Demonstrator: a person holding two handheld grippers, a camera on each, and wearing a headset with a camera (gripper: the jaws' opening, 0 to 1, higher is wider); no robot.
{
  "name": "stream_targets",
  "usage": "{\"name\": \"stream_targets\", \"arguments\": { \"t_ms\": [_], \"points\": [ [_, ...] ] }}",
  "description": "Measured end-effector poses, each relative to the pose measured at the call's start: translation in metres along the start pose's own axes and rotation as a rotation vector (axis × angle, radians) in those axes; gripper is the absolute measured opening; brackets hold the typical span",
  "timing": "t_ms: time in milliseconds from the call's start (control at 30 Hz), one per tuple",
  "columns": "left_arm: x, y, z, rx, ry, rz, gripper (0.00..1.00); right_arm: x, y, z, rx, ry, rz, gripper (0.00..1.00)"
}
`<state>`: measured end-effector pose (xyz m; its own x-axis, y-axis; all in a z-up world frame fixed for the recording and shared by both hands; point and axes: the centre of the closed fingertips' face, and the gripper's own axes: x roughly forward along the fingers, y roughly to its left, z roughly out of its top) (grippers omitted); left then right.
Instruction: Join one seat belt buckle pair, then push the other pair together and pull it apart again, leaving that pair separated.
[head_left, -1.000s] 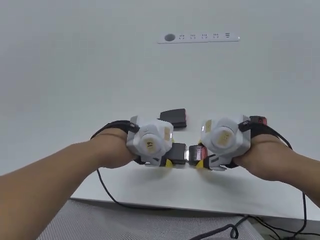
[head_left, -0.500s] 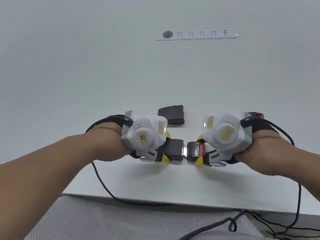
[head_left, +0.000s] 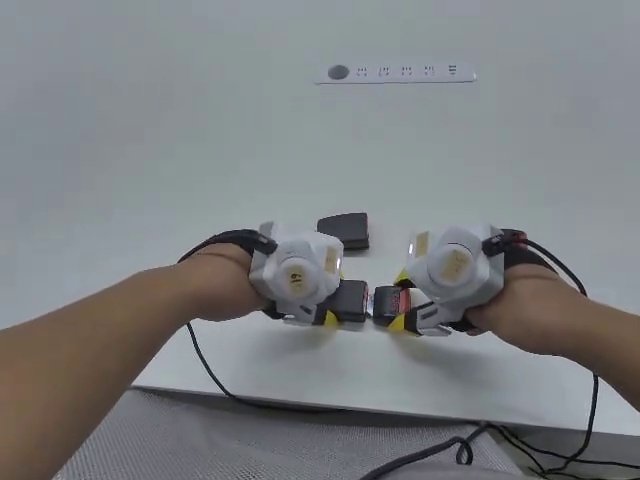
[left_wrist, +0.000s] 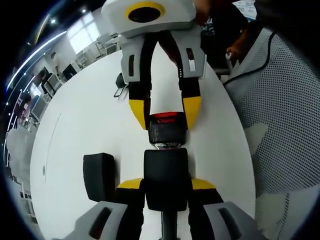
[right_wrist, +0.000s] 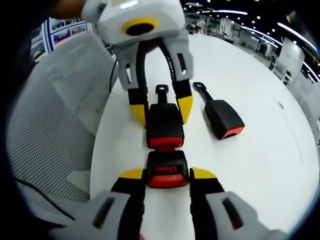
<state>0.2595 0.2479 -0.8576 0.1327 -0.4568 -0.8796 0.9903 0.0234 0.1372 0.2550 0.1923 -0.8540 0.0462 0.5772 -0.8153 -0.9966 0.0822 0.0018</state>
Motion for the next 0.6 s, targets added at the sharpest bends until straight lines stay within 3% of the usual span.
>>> {"name": "stream_targets", "arguments": {
  "t_ms": [133, 300, 600],
  "points": [
    [-0.014, 0.001, 0.005, -0.002, 0.002, 0.012, 0.35, -0.01, 0.001, 0.007, 0.01, -0.017, 0.0, 0.33],
    [-0.032, 0.013, 0.017, -0.012, -0.035, 0.045, 0.38, -0.033, -0.005, 0.022, 0.002, -0.064, -0.028, 0.34],
    [-0.035, 0.052, 0.025, -0.042, -0.061, 0.096, 0.39, -0.055, -0.036, 0.002, -0.002, -0.045, -0.083, 0.33]
  ]
}}
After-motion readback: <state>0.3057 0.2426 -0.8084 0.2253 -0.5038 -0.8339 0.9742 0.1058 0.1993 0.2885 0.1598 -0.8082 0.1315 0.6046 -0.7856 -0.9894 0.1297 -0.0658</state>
